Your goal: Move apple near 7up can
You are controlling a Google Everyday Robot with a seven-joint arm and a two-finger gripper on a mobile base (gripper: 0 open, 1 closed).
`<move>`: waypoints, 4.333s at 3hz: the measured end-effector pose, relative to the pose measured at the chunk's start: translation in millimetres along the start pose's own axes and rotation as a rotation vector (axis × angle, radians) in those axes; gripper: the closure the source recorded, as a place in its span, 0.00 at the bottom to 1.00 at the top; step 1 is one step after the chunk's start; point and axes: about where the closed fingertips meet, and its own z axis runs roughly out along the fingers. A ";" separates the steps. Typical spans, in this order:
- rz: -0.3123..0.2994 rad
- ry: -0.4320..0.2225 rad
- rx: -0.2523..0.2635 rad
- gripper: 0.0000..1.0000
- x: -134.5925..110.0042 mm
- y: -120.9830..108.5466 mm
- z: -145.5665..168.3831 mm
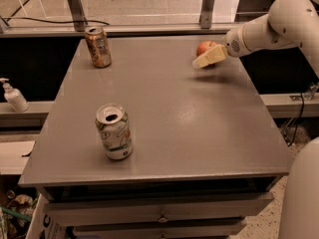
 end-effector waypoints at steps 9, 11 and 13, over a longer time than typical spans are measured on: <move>-0.191 -0.098 -0.251 1.00 -3.1 149.7 -97.6; -0.206 -0.124 -0.361 1.00 1.7 200.0 -101.3; -0.238 -0.174 -0.496 1.00 -6.6 275.3 -103.6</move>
Offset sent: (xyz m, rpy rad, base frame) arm 0.0079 -0.0052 0.0044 0.0156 -0.0229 -0.0004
